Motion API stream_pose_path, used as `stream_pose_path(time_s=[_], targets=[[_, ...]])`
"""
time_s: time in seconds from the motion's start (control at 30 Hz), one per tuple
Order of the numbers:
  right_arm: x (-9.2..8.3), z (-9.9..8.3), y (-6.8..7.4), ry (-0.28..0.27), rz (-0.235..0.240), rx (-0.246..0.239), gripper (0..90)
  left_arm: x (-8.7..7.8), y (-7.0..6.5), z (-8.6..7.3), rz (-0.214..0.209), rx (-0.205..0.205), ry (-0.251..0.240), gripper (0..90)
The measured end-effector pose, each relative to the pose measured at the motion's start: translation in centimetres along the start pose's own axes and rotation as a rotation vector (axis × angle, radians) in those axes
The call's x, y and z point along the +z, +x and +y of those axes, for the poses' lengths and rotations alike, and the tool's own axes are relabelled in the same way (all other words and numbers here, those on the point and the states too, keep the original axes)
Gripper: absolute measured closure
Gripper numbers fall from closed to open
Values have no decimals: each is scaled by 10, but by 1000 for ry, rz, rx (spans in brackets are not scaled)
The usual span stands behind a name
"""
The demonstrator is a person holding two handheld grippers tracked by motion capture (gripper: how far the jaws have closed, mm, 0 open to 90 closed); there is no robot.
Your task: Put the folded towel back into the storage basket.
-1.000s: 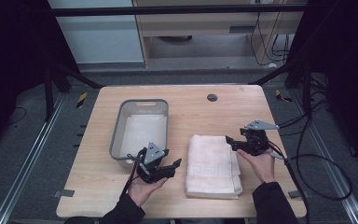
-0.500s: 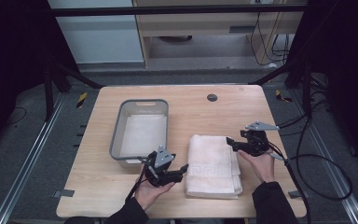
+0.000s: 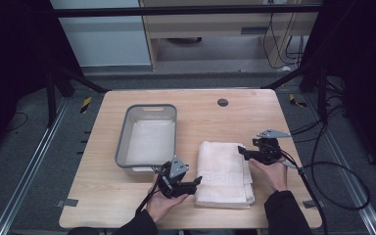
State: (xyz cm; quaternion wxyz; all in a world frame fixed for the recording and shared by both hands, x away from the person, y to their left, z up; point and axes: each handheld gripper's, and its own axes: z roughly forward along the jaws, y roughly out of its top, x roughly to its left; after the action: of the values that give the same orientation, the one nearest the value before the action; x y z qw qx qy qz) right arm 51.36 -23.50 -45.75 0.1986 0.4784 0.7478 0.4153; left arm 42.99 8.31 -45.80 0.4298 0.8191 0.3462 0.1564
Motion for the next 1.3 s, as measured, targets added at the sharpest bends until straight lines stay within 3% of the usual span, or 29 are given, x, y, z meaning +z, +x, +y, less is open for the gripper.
stream_pose_path(time_s=[0.37, 0.83, 1.3], targets=[[10, -5, 5, 34, 22, -1, 287, 17, -4, -7, -6, 5, 48, 332], [23, -12, 8, 74, 30, -13, 286, 28, -6, -13, -11, -12, 67, 309], [32, -18, 8, 118, 38, 22, 296, 36, -7, -17, -24, -24, 88, 313]])
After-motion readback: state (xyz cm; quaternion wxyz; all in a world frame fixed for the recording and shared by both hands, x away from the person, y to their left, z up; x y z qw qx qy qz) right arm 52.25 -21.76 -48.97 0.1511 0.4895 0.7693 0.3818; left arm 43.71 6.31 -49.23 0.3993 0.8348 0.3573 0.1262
